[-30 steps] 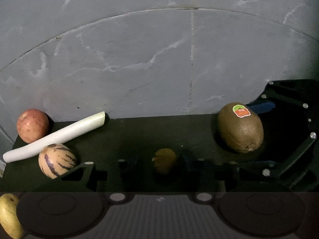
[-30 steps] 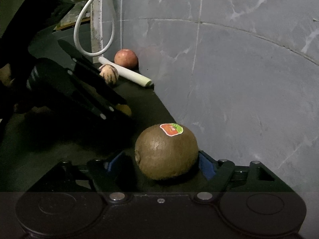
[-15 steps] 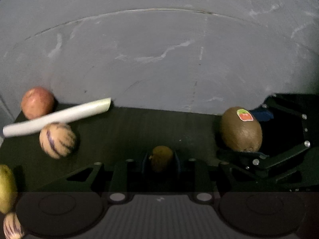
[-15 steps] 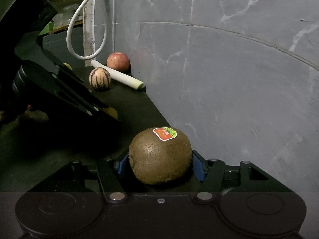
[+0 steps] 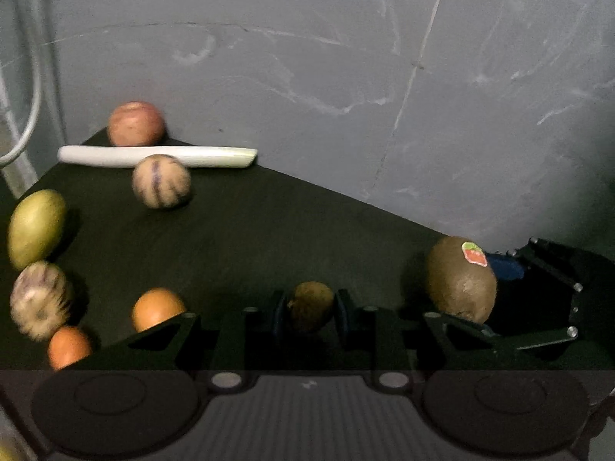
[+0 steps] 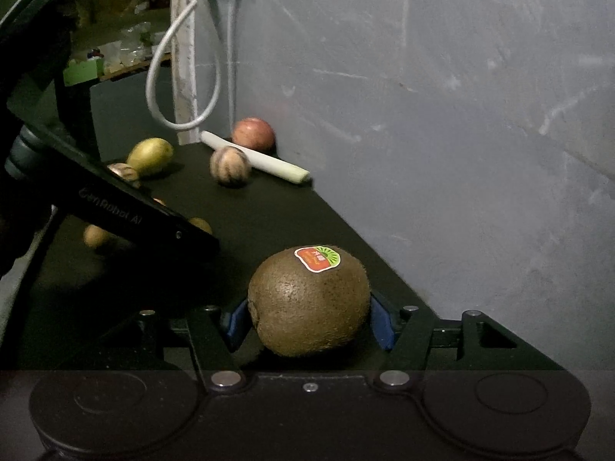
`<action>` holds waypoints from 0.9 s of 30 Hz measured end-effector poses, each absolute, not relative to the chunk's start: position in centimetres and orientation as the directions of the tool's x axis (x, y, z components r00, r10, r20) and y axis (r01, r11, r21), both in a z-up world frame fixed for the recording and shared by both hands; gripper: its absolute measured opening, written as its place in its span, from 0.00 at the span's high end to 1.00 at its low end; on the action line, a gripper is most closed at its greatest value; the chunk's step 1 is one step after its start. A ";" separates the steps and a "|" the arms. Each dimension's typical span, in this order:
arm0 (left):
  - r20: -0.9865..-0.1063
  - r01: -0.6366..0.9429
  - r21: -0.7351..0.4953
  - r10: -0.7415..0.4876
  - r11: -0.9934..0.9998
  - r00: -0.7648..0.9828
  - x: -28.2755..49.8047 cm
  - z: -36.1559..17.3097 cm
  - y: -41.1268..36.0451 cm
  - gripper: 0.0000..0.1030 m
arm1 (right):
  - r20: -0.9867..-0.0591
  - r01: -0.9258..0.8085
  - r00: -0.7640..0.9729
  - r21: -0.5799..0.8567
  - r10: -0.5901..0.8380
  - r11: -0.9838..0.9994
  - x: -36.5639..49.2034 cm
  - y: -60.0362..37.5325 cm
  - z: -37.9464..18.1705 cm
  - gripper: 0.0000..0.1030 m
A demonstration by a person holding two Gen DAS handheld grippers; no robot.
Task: Organize fruits
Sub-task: 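Grasp the large kiwi with the right tool while the left tool grasps the small kiwi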
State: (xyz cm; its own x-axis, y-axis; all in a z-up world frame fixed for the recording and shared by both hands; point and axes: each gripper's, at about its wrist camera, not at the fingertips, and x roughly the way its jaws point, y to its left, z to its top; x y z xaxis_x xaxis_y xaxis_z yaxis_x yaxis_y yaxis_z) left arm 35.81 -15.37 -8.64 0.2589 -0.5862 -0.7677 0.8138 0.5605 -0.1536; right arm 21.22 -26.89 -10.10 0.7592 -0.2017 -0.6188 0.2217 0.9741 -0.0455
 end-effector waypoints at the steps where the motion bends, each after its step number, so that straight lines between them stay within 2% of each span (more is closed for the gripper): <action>1: -0.765 0.803 -0.148 -0.581 0.578 0.277 35.4 -8.3 -14.5 0.72 | -0.618 0.217 0.761 -0.044 -0.198 0.975 21.2 -26.4 -9.9 0.38; 4: -0.760 0.769 -0.111 -0.552 0.630 0.342 34.3 -7.5 -12.1 0.72 | -0.615 0.198 0.766 -0.051 -0.187 0.979 21.1 -24.3 -9.1 0.38; 14: -0.725 0.583 -0.152 -0.491 0.798 0.484 33.2 -5.6 -0.7 0.72 | -0.625 0.116 0.771 -0.052 -0.123 0.992 20.8 -16.8 -7.0 0.38; 20: -0.710 0.471 -0.095 -0.391 0.877 0.586 33.2 -4.9 5.9 0.72 | -0.632 0.044 0.773 -0.038 -0.058 0.998 21.5 -11.6 -6.2 0.38; 27: -0.711 0.382 -0.093 -0.330 0.920 0.621 33.6 -5.2 11.6 0.72 | -0.639 -0.051 0.769 -0.039 0.014 0.998 23.1 -6.1 -5.9 0.38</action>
State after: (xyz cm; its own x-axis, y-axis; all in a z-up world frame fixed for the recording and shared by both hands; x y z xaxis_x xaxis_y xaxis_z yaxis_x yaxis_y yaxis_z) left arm 33.60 11.57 -5.22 0.6214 -0.3296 -0.7108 0.3816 0.9197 -0.0928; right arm 23.06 -6.05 -5.90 0.7692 0.0144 -0.6388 -0.0509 0.9980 -0.0388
